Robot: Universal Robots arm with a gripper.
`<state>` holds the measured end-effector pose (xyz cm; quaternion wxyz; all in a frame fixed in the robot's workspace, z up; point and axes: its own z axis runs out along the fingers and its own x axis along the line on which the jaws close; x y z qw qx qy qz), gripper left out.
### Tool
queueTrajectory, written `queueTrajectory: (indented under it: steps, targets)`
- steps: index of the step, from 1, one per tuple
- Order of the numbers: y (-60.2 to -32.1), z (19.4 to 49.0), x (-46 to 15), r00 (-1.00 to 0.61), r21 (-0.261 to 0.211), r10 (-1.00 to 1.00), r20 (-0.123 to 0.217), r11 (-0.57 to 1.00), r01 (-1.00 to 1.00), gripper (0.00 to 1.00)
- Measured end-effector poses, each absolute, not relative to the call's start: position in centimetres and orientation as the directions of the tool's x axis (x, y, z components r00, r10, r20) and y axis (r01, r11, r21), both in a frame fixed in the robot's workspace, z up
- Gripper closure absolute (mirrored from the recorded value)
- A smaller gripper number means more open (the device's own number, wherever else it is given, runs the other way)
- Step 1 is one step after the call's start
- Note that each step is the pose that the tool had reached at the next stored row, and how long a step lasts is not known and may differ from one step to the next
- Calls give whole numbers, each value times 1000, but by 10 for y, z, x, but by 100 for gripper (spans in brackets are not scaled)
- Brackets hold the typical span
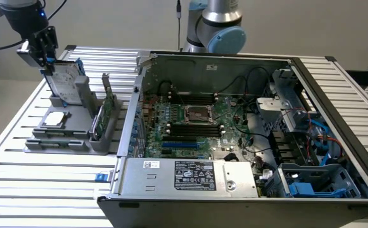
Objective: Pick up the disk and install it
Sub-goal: 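Pick up the disk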
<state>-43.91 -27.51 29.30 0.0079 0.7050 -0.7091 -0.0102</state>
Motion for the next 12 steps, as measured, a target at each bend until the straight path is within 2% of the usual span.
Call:
queueTrajectory:
  steps: [12]
  targets:
    - [-275,290,-439,-6,26,-1000,-3,6,-1000,52]
